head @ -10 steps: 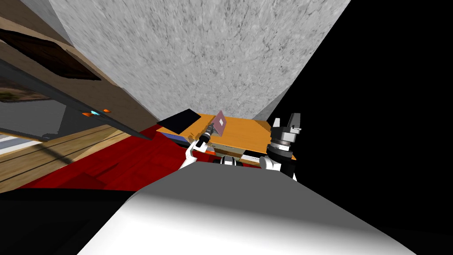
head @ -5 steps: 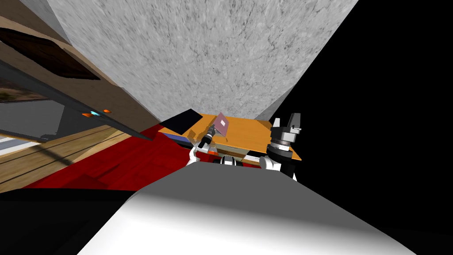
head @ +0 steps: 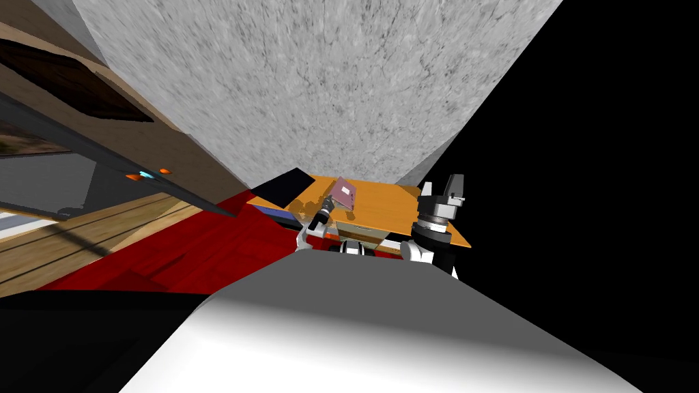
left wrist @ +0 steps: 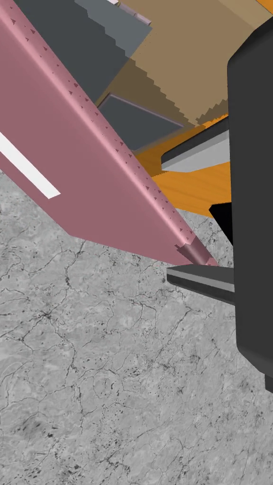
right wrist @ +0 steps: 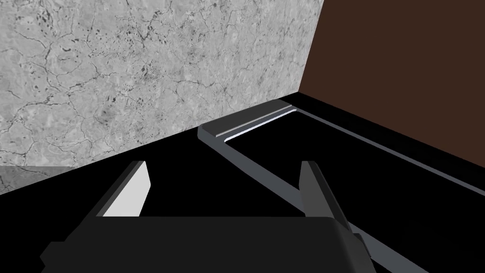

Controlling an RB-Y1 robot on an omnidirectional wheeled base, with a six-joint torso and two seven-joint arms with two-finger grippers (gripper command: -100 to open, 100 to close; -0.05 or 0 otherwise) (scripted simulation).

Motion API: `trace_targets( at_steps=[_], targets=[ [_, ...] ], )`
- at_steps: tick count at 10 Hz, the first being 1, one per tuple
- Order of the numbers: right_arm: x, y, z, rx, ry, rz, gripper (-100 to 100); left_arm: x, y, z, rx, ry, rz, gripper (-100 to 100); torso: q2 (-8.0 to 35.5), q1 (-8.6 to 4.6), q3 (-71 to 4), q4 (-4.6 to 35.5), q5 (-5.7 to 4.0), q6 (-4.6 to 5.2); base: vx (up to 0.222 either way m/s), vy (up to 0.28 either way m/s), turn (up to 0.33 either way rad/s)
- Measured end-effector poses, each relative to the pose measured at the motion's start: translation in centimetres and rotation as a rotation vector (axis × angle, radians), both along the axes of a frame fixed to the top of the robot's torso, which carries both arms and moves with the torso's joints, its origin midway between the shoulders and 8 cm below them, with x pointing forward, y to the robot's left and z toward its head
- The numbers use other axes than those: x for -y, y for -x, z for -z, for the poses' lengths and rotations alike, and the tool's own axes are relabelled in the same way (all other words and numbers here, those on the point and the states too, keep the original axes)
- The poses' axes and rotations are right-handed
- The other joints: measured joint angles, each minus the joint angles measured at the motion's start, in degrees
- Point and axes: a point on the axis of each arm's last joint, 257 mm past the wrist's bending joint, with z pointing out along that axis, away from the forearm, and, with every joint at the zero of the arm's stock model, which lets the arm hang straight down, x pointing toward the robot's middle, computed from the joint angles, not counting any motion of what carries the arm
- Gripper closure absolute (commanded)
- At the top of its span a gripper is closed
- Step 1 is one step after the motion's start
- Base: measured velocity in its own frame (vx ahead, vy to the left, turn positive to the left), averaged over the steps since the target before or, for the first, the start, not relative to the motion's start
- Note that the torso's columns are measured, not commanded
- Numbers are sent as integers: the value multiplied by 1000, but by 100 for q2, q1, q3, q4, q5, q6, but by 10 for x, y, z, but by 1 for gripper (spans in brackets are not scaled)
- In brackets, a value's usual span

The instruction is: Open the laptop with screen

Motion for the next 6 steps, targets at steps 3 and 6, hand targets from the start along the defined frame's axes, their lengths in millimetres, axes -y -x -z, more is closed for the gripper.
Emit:
trace_targets(
  at_steps=[3,6],
  targets=[
    [0,0,0,0,0,0,0,8,4,6,0,88,2,-100,-4,5,-2,-6,3,-3,5,43,-4],
    [0,0,0,0,0,0,0,6,3,-6,-5,81,5,-100,-12,13,-7,-11,5,-2,-1,-25,12]
  ],
)
